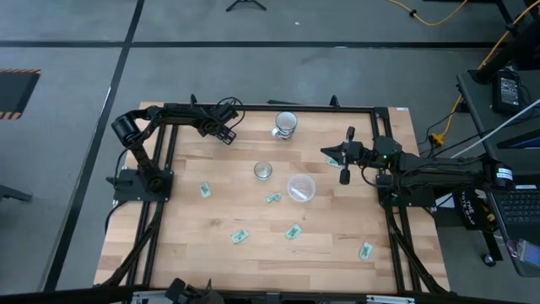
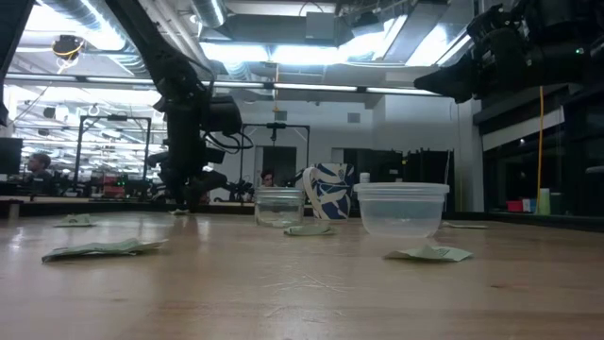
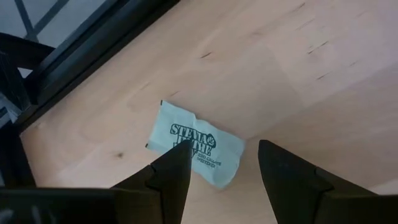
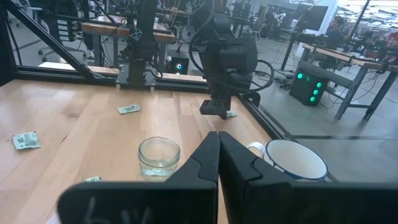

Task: Pick and place Stevia / Truvia into bins
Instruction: Put the stevia packet into the glass container

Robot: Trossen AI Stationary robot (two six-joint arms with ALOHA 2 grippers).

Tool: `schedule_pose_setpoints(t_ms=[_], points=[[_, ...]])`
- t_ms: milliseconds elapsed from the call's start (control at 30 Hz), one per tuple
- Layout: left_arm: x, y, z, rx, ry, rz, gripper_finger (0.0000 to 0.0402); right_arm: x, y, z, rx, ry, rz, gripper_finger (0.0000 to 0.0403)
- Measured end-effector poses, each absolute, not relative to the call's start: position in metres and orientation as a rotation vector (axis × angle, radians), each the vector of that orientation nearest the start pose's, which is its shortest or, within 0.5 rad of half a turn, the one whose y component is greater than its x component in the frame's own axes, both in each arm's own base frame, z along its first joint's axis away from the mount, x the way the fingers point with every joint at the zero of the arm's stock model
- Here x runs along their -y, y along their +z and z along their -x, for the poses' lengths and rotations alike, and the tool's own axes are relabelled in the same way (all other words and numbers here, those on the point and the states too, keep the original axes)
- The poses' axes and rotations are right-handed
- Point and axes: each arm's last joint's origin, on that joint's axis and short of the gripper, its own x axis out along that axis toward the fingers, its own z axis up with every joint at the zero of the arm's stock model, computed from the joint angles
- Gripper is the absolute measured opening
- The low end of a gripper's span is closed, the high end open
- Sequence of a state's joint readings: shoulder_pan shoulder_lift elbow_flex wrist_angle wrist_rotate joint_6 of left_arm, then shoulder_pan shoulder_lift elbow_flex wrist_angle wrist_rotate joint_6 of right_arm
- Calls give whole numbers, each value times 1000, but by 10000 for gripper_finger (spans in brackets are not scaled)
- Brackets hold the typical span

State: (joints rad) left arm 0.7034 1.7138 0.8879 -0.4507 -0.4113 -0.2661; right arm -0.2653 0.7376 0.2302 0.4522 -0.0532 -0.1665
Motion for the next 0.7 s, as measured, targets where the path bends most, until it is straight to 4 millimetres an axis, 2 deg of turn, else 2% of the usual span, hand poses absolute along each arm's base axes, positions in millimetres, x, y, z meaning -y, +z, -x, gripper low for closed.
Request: schedule_pose_setpoints(t_ms=[267,500,700], points=[[-203,134,-215,-1194,1141,407,180,42,209,-159,-72,-207,157,5],[-210,120,-213,-1245,1130,431,180,42,209,-159,-71,-207,157,5],[-209,121,-213,-1238,1137,418,180,42,209,-159,-70,-207,157,5]])
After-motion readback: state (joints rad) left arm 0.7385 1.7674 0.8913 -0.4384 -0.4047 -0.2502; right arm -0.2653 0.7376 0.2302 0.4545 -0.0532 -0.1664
